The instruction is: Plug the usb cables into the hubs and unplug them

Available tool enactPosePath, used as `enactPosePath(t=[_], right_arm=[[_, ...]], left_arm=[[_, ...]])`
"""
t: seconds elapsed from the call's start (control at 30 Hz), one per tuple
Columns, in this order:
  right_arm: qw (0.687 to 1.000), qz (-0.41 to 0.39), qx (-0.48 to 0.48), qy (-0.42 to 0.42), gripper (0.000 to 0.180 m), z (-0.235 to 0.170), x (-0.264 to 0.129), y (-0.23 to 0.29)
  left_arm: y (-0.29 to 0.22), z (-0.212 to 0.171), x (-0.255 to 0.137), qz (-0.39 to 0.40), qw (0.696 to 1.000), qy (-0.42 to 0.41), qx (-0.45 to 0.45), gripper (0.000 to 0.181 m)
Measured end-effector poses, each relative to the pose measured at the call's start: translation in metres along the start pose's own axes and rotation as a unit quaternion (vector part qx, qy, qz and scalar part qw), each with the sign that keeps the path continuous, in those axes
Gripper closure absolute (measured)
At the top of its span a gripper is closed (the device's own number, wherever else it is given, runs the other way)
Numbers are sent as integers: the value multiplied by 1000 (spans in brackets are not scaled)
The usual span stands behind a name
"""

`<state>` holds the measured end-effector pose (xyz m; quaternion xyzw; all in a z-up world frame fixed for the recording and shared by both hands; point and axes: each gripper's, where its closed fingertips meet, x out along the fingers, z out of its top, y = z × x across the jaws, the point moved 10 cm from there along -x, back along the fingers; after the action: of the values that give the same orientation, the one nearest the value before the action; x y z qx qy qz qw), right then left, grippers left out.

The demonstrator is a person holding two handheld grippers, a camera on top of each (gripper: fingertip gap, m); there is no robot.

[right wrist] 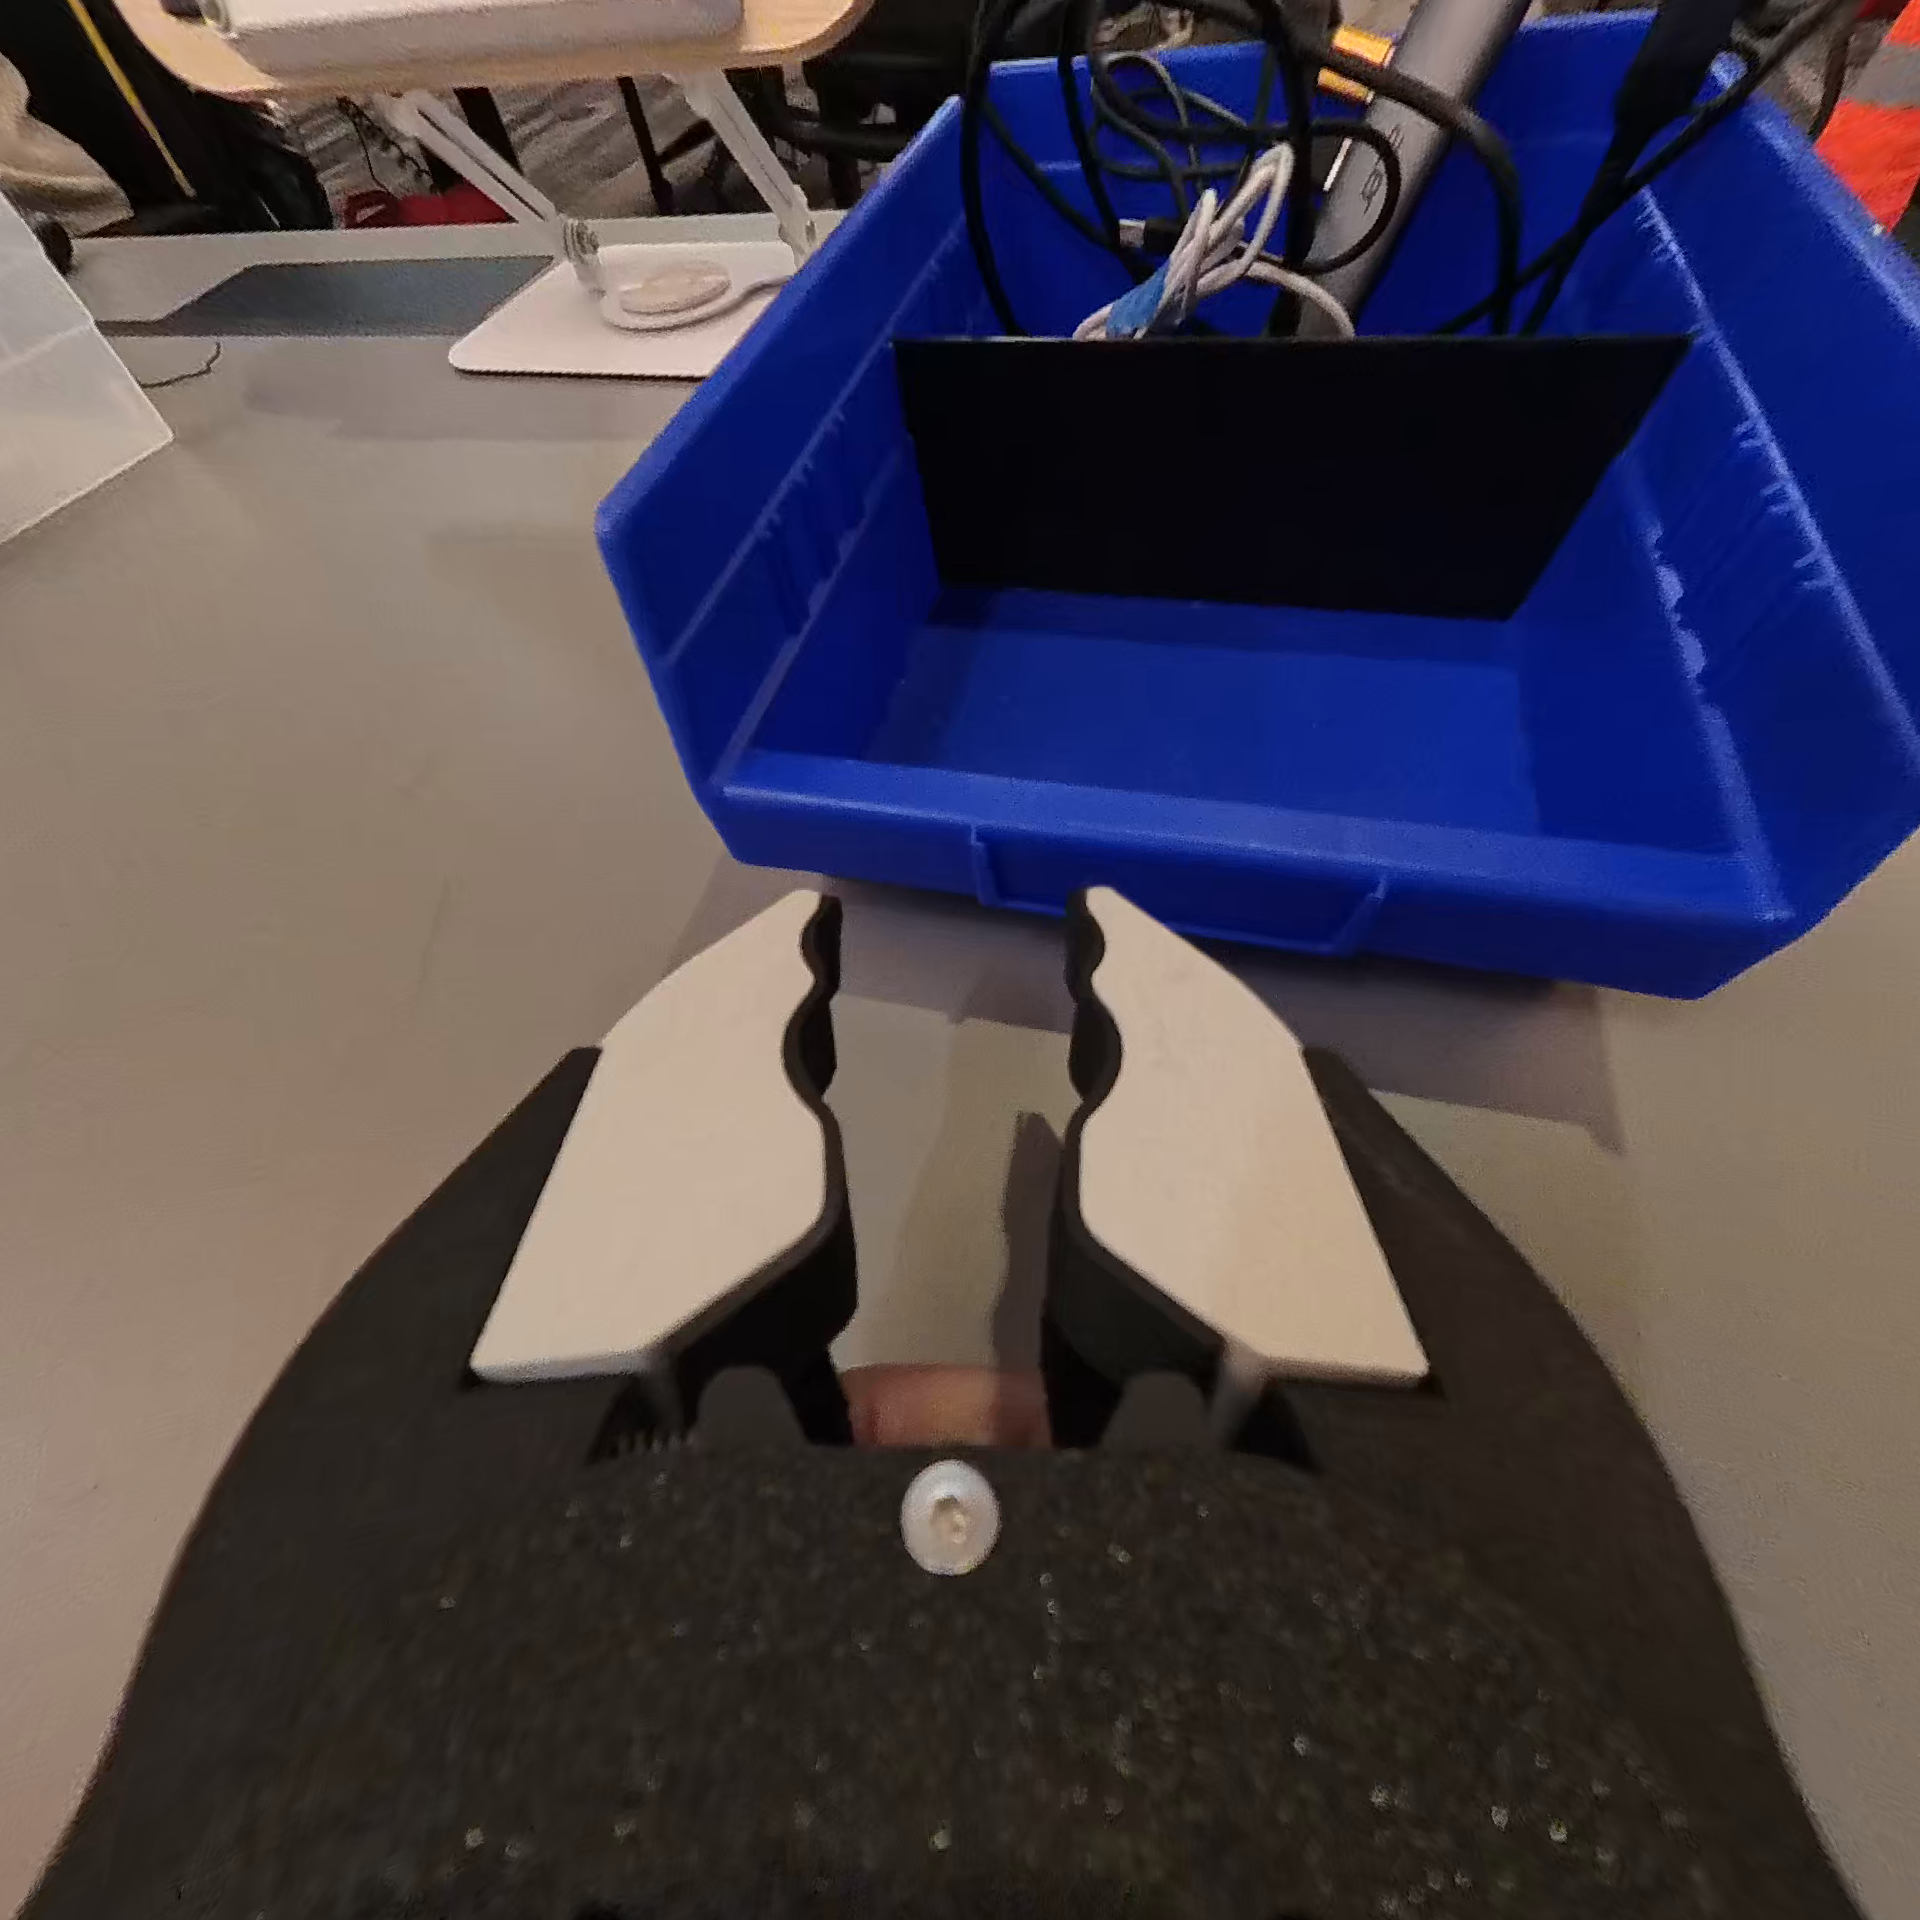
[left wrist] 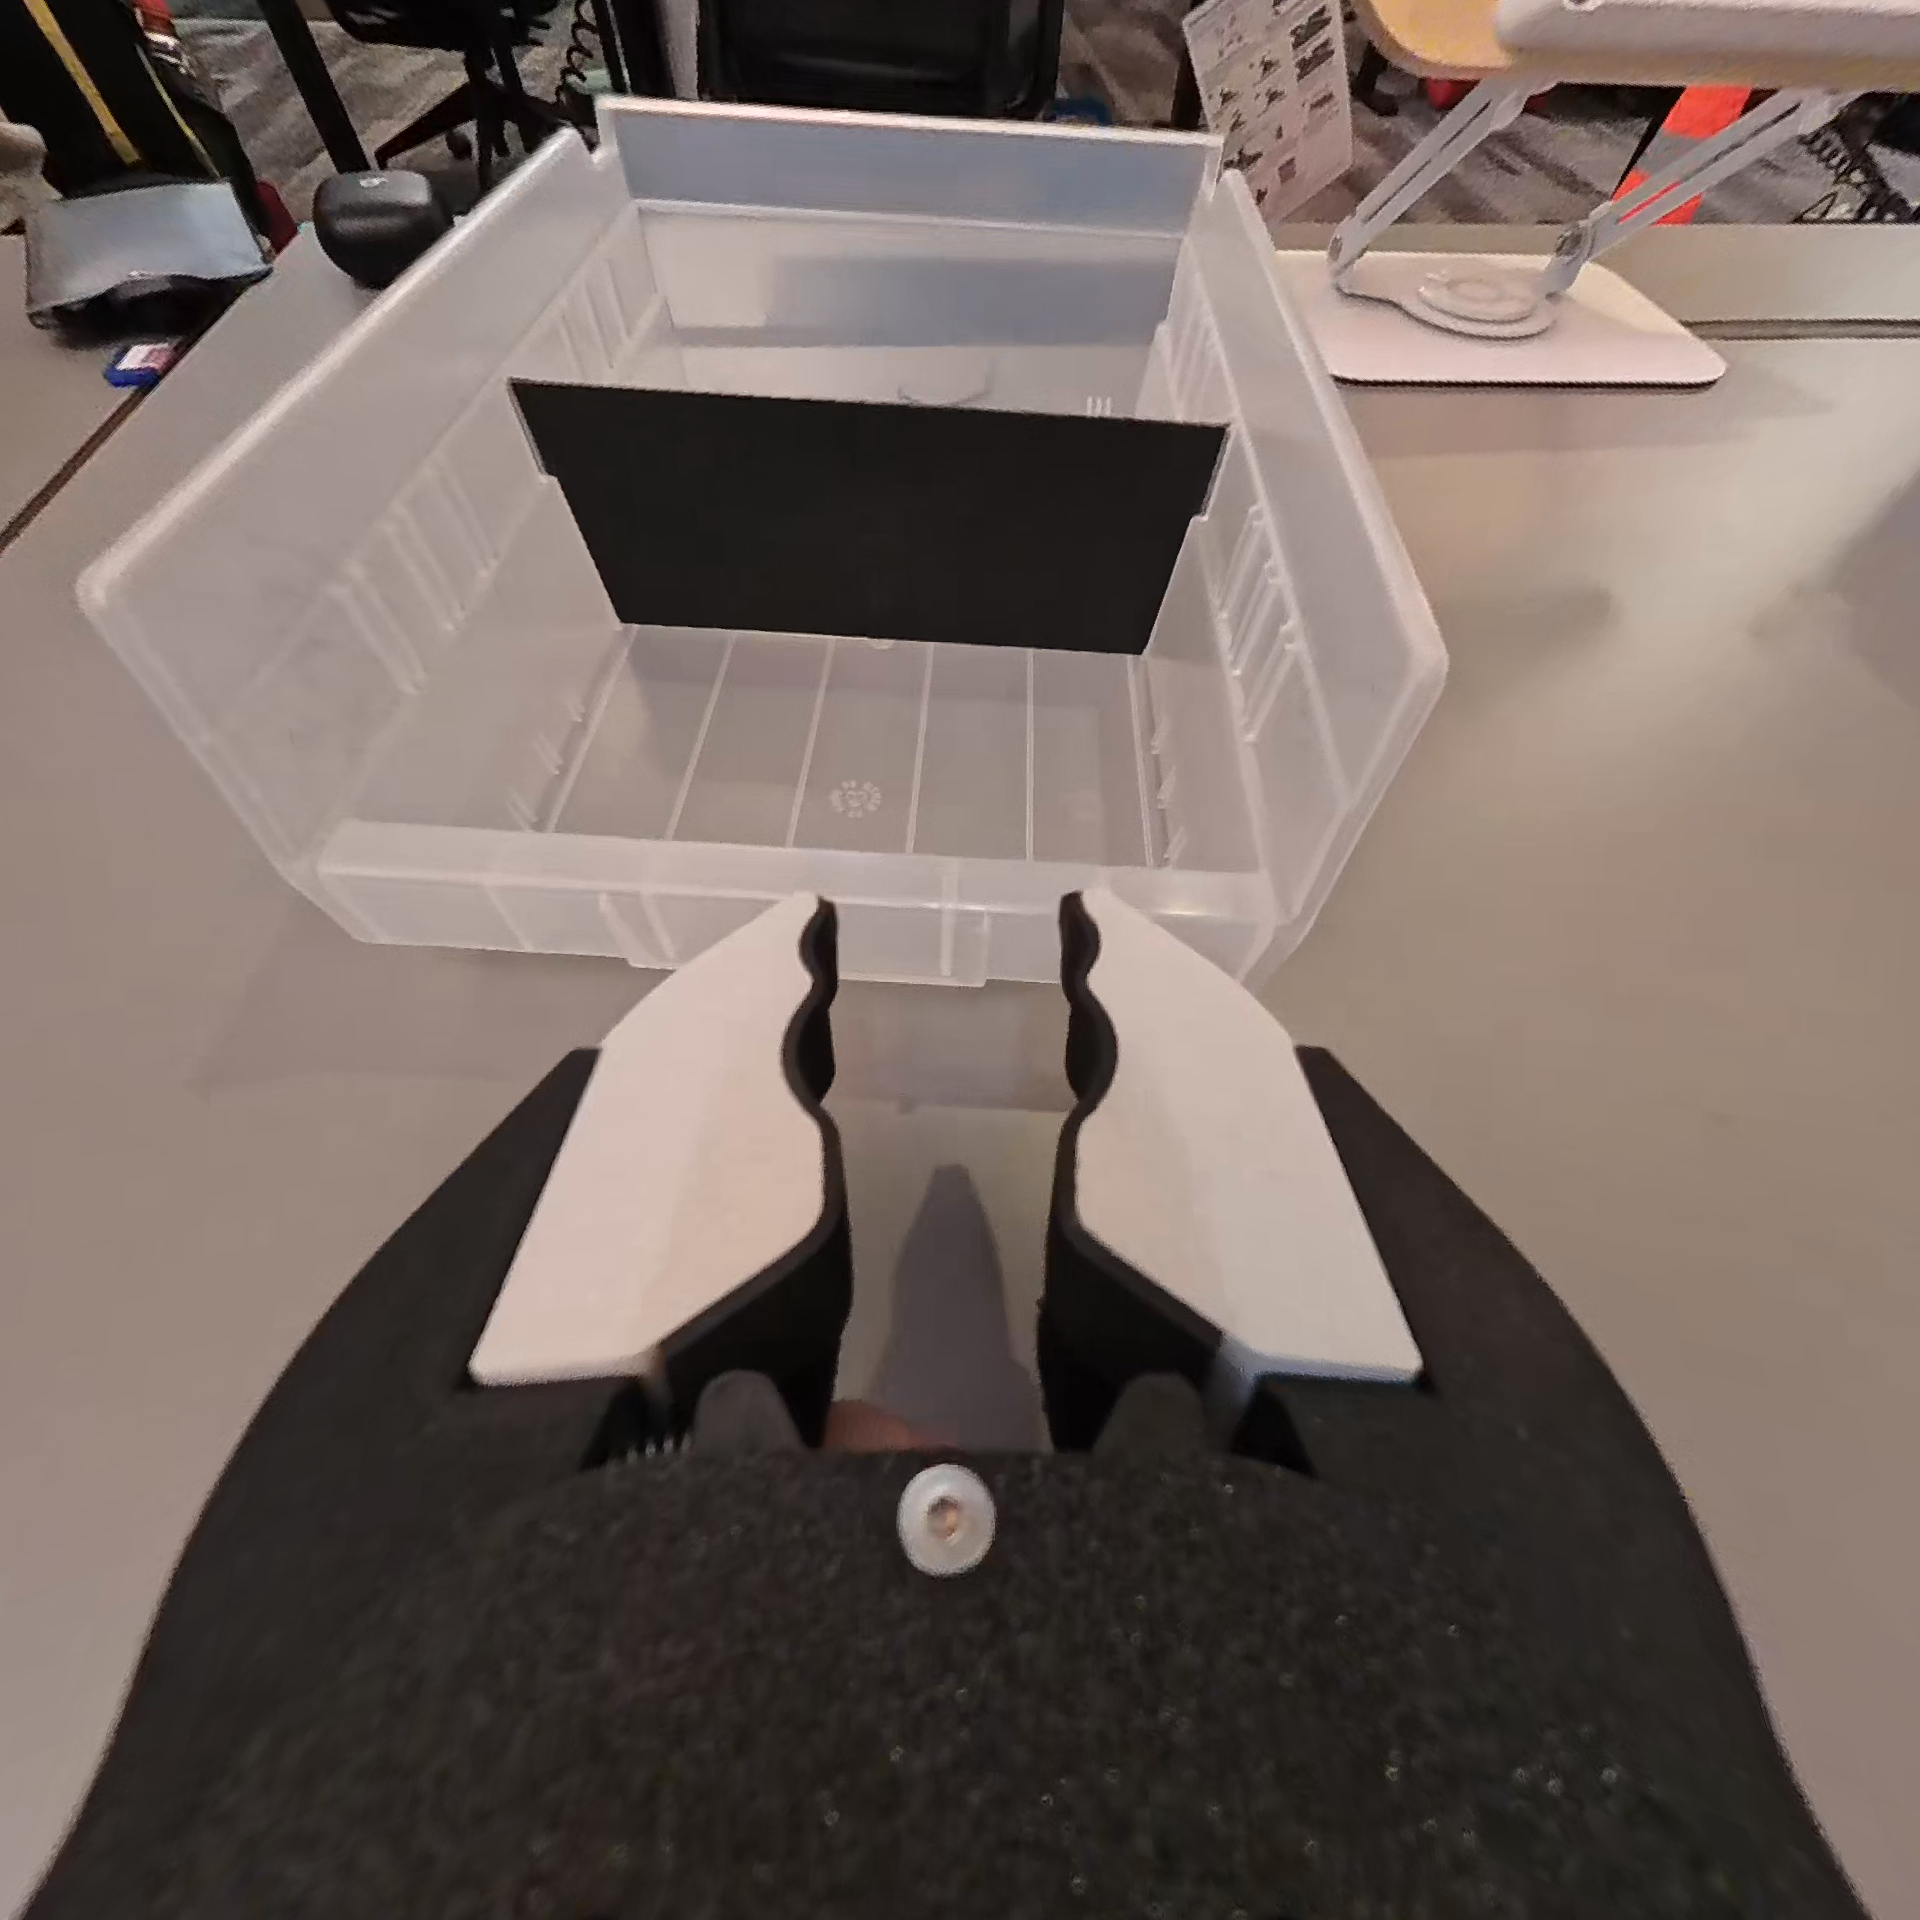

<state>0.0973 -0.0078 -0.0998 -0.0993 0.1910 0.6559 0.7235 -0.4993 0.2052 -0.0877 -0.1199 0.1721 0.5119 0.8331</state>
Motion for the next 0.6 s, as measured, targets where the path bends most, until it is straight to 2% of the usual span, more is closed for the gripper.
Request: enactPosePath(t=[0.37,0.5,0.6], right_arm=[[995,36,87,26,145,-4,0,-21],[998,12,58,23,144,-2,0,-19],[1000,6,4,11,138,1,1,-5]], left_arm=[[3,-8,6,7,1000,29,-5,141],[1,-8,5,13,1000,25,5,141],[0,-4,2,64,998,4,29,138]])
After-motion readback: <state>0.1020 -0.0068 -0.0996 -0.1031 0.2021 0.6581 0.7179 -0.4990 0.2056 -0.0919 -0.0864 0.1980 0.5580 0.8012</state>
